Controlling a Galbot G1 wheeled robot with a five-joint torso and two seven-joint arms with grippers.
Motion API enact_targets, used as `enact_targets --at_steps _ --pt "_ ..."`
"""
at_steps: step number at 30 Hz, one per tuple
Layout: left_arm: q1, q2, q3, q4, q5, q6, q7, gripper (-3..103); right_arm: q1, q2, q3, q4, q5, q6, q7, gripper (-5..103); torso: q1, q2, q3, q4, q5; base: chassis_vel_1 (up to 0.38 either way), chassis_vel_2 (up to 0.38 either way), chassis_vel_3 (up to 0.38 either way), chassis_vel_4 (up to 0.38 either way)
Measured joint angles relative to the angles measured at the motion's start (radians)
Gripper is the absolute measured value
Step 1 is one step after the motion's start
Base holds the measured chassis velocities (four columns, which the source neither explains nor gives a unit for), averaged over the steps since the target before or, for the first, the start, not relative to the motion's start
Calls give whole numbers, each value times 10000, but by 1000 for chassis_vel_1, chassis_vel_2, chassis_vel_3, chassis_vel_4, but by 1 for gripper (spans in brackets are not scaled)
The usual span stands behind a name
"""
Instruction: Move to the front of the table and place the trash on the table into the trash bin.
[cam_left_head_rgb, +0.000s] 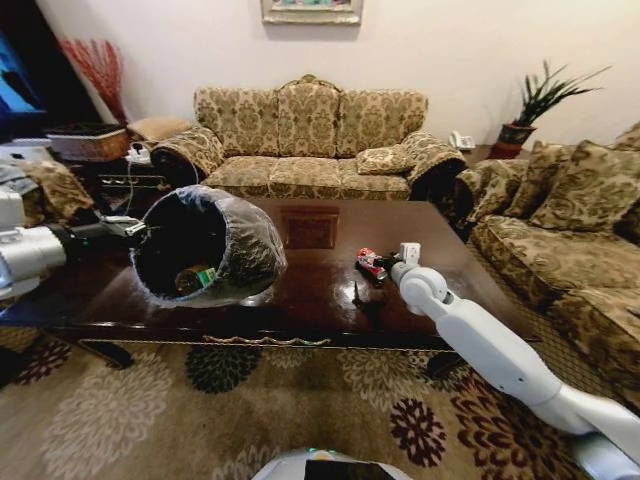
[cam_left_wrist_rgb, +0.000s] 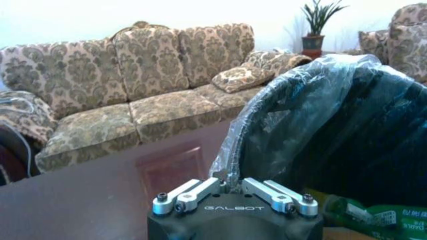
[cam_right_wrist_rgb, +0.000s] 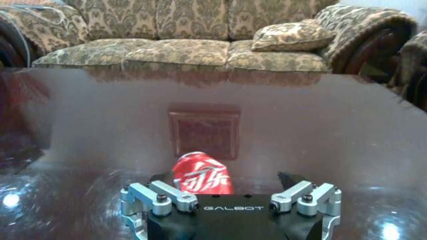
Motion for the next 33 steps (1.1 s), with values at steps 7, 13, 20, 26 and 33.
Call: enact_targets --at_steps 7,13,20,26,33 --pt "-68 329 8 145 -62 -3 -31 0 -70 280 1 -308 -13 22 -302 100 0 0 0 6 2 0 0 0 0" --pt "-53 534 -4 153 -69 -21 15 0 -173 423 3 -611 -106 156 -365 100 0 0 0 -2 2 0 0 0 0" --pt "-65 538 119 132 -29 -104 13 0 -223 564 122 -896 -299 321 -622 91 0 0 0 2 0 0 0 0 0" --pt "-64 557 120 222 -18 -137 17 0 -414 639 164 -1179 -732 305 -901 70 0 0 0 0 -1 0 0 0 0" --pt "-117 699 90 279 -78 -163 27 0 -501 709 181 -1054 -1042 652 -889 52 0 0 0 0 3 0 0 0 0"
